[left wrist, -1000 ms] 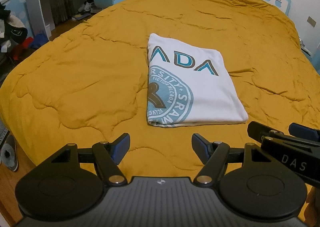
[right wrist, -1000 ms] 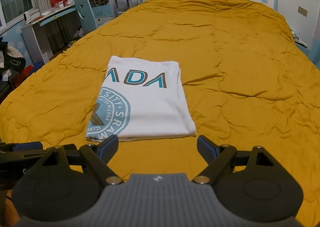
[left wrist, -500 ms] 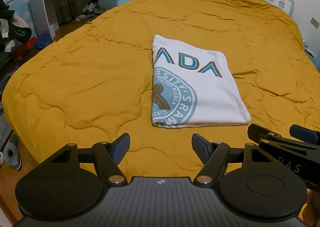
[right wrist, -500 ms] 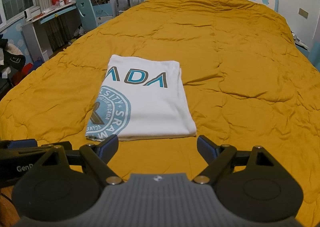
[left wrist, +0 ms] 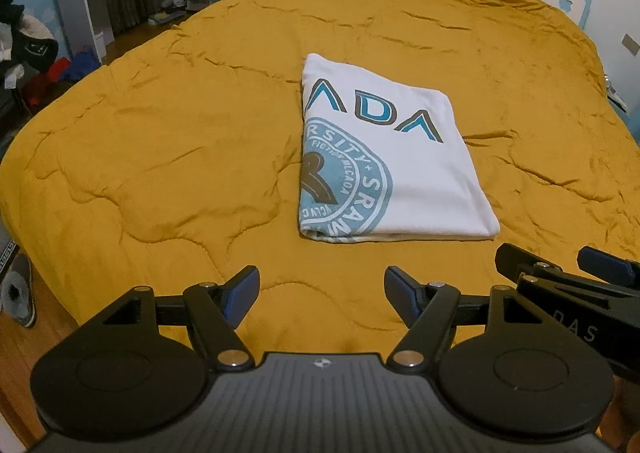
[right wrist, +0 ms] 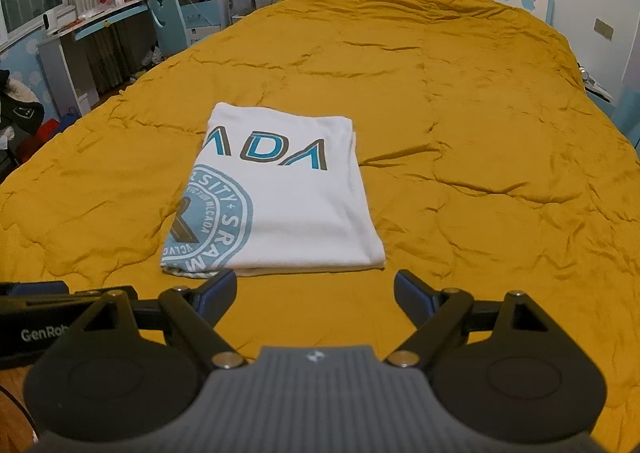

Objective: Fold small clothes

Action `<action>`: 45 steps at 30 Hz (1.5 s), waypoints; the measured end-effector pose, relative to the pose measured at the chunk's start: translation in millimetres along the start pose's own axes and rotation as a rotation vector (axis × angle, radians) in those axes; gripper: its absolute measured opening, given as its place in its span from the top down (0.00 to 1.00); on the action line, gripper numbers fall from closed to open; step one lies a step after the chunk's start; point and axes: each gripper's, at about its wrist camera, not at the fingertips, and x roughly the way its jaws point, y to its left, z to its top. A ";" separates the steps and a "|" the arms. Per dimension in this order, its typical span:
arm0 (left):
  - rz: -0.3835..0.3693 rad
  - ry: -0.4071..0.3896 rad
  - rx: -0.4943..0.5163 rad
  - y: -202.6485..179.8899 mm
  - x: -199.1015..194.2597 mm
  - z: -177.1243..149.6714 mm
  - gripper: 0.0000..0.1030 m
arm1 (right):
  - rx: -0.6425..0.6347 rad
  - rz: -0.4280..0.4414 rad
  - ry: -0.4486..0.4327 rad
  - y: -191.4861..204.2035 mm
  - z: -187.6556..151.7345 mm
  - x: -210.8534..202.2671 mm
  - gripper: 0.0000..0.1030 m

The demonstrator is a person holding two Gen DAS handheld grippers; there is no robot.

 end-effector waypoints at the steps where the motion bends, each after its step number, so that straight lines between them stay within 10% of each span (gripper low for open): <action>1: 0.003 0.001 0.001 -0.5 0.0 -0.5 0.19 | 0.000 0.000 0.001 0.0 -0.1 0.4 0.21; 45: 0.056 0.032 0.054 -10.1 6.3 -2.9 0.19 | 0.006 -0.013 0.030 0.3 -3.1 6.9 0.21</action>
